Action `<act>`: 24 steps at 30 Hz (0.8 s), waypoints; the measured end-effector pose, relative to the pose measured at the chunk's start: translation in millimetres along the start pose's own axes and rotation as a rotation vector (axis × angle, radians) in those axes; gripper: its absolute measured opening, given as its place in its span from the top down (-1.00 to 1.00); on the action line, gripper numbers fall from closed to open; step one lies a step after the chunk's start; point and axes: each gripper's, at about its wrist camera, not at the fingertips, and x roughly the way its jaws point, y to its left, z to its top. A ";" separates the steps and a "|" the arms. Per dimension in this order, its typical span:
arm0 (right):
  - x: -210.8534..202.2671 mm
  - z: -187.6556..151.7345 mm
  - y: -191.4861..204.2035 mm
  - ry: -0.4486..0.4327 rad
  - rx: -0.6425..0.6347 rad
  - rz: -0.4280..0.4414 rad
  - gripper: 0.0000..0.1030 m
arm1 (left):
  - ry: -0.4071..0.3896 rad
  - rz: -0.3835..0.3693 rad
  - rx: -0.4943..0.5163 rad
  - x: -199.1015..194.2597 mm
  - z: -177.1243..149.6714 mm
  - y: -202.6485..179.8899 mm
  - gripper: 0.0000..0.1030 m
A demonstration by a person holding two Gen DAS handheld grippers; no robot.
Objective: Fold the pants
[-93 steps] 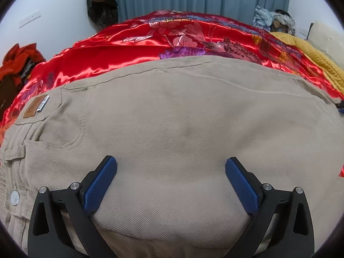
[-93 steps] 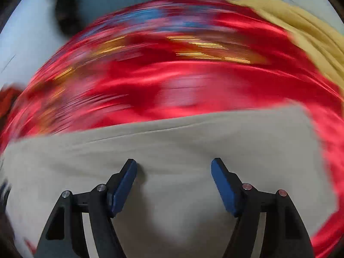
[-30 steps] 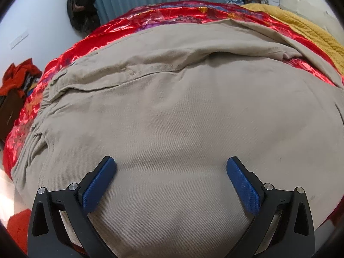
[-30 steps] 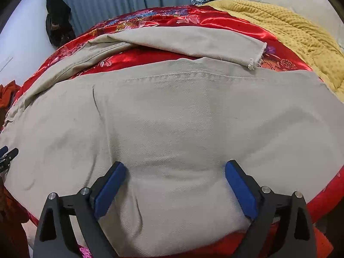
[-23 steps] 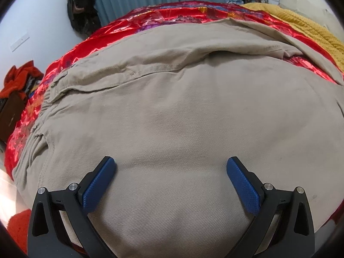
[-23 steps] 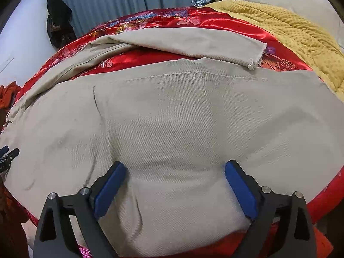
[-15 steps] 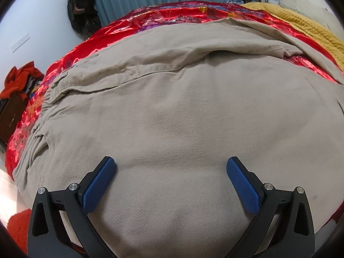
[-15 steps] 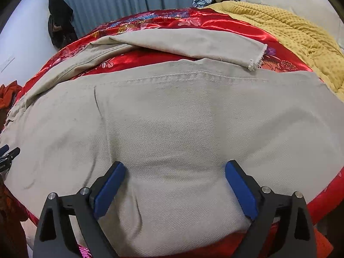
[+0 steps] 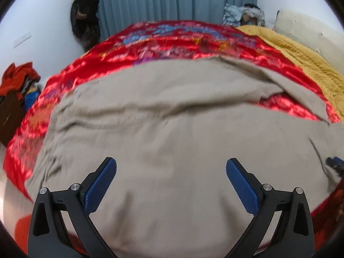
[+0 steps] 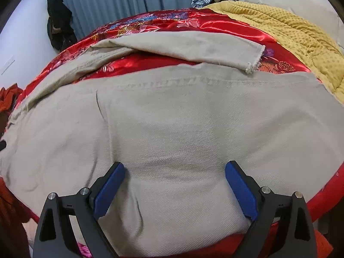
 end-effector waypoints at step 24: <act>66.8 82.5 -109.5 -0.198 0.936 0.228 0.36 | 0.077 0.042 0.000 79.1 -27.0 5.8 -0.99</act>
